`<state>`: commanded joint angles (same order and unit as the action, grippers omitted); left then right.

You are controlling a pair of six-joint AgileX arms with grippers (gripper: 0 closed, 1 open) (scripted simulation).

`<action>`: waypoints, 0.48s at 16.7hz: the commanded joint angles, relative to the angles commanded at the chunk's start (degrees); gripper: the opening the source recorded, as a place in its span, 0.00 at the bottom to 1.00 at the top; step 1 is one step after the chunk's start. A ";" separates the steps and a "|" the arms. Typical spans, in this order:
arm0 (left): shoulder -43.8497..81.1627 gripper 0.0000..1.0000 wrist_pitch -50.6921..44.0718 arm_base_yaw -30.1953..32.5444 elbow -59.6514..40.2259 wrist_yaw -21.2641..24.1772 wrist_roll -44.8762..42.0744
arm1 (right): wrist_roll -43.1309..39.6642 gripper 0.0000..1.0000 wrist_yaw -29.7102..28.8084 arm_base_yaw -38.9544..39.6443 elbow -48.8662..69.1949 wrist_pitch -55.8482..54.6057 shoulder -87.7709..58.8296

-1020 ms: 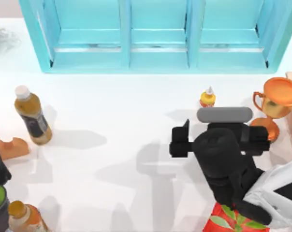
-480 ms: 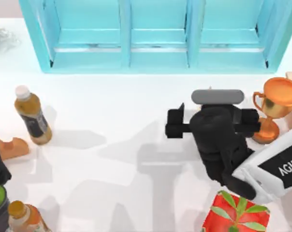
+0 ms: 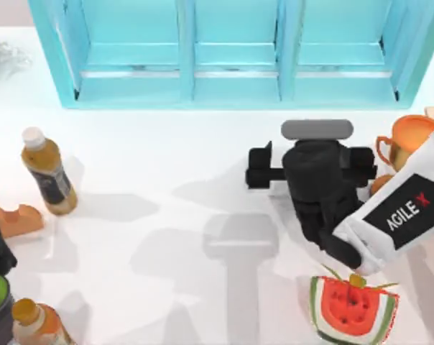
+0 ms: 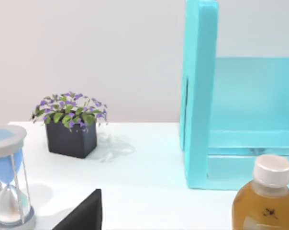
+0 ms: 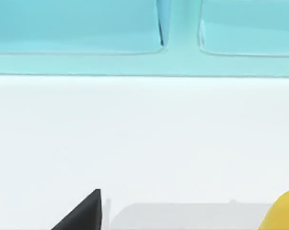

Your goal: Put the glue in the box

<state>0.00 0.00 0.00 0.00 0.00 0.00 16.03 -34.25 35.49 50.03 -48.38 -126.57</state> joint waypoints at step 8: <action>0.00 1.00 0.00 0.00 0.00 0.00 0.00 | -0.09 0.77 0.12 -0.18 0.18 -0.11 -0.27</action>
<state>0.00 0.00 0.00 0.00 0.00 0.00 15.94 -34.14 35.31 50.21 -48.49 -126.84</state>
